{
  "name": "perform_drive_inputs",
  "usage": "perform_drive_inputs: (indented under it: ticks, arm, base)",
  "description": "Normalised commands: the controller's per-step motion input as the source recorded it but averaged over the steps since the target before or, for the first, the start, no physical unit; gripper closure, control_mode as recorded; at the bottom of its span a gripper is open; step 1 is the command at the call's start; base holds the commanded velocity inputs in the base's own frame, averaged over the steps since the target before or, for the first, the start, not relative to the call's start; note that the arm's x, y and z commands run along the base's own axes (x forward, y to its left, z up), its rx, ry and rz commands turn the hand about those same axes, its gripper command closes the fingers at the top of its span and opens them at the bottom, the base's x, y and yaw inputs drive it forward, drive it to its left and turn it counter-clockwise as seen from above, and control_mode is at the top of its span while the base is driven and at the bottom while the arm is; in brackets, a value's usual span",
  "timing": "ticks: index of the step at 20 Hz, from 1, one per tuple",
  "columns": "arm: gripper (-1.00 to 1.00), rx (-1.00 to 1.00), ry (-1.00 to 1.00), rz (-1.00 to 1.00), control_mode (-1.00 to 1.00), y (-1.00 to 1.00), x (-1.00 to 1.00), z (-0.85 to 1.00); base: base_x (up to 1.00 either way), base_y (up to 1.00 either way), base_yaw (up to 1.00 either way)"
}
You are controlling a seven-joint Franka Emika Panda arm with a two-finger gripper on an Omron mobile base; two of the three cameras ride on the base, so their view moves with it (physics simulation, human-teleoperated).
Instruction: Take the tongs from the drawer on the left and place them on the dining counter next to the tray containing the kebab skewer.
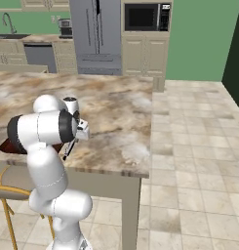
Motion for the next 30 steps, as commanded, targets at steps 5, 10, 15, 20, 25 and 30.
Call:
perform_drive_inputs:
  ticks: [5,10,15,20,25,30]
  arm:
    - [1.0,0.05,0.0,0.0,-1.0,0.17,0.24,-0.12]
    - [1.0,0.04,0.0,0.0,-1.0,0.15,0.38,-0.09]
    - [1.0,0.03,0.0,0.06,-1.0,0.0,0.32,-0.08]
    - [-1.0,0.0,-0.03,0.01,-1.0,0.0,0.13,-0.04]
    - [-1.0,0.0,-0.01,0.0,-1.0,0.0,0.01,-0.01]
    - [-1.0,0.05,-0.05,0.0,-1.0,0.0,-0.04,0.15]
  base:
    - [0.0,0.0,0.0]
    - [0.0,0.0,0.0]
    - [0.0,0.0,0.0]
    - [0.0,0.0,0.0]
    - [0.0,0.0,0.0]
    - [0.0,0.0,0.0]
